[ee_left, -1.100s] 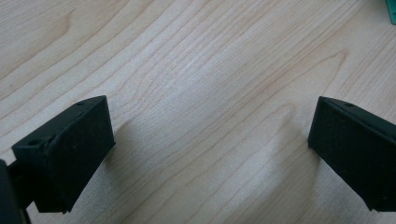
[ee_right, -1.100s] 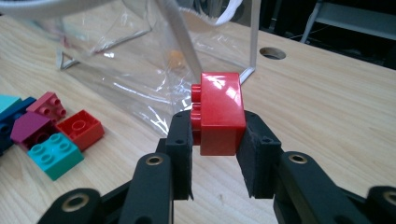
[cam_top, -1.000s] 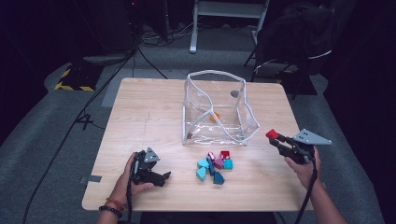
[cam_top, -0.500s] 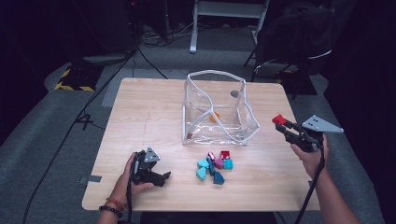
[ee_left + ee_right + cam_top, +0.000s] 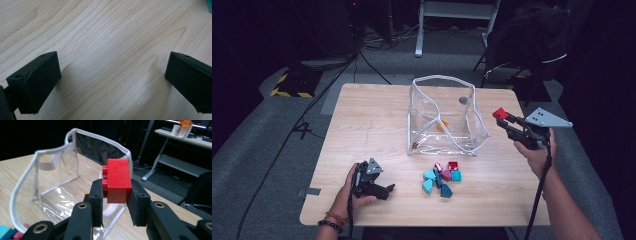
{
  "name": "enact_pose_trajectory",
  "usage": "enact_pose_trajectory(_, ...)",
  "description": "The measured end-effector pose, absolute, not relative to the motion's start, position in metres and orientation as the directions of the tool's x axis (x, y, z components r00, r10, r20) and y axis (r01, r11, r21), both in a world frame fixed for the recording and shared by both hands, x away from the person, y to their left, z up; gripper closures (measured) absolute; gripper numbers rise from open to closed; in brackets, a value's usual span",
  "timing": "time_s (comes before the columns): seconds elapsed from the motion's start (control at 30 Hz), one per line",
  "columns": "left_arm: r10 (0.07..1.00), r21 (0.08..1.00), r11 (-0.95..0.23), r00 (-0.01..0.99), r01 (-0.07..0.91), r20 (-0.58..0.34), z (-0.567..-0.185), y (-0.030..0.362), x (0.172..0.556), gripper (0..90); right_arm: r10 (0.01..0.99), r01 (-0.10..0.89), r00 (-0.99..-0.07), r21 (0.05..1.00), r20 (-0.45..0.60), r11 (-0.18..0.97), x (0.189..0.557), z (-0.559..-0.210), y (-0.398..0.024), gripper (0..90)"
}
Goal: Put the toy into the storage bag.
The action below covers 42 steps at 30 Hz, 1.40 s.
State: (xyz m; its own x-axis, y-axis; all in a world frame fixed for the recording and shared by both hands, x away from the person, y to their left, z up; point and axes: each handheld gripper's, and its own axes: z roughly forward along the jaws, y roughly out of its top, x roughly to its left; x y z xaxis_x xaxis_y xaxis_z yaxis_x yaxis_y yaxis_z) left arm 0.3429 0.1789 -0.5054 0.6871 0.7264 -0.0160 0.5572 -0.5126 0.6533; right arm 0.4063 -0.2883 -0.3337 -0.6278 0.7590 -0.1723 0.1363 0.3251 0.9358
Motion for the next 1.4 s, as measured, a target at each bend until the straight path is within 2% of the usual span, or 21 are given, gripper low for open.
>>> enact_pose_trajectory(0.4,0.726,0.653,-0.513,0.687,0.557,-0.016,-0.505,0.179,0.343,0.5,0.721,0.107,-0.666,0.933,-0.188,0.343,0.411,-0.325,-0.252,68.3)
enact_pose_trajectory(0.8,0.726,0.653,-0.513,0.688,0.557,-0.016,-0.505,0.179,0.343,0.5,0.708,0.1,-0.681,0.935,-0.185,0.341,0.417,-0.323,-0.233,68.2)
enact_pose_trajectory(1.4,0.726,0.653,-0.513,0.687,0.557,-0.016,-0.505,0.179,0.343,0.5,0.694,0.128,-0.696,0.919,-0.185,0.373,0.431,-0.333,-0.202,68.2)
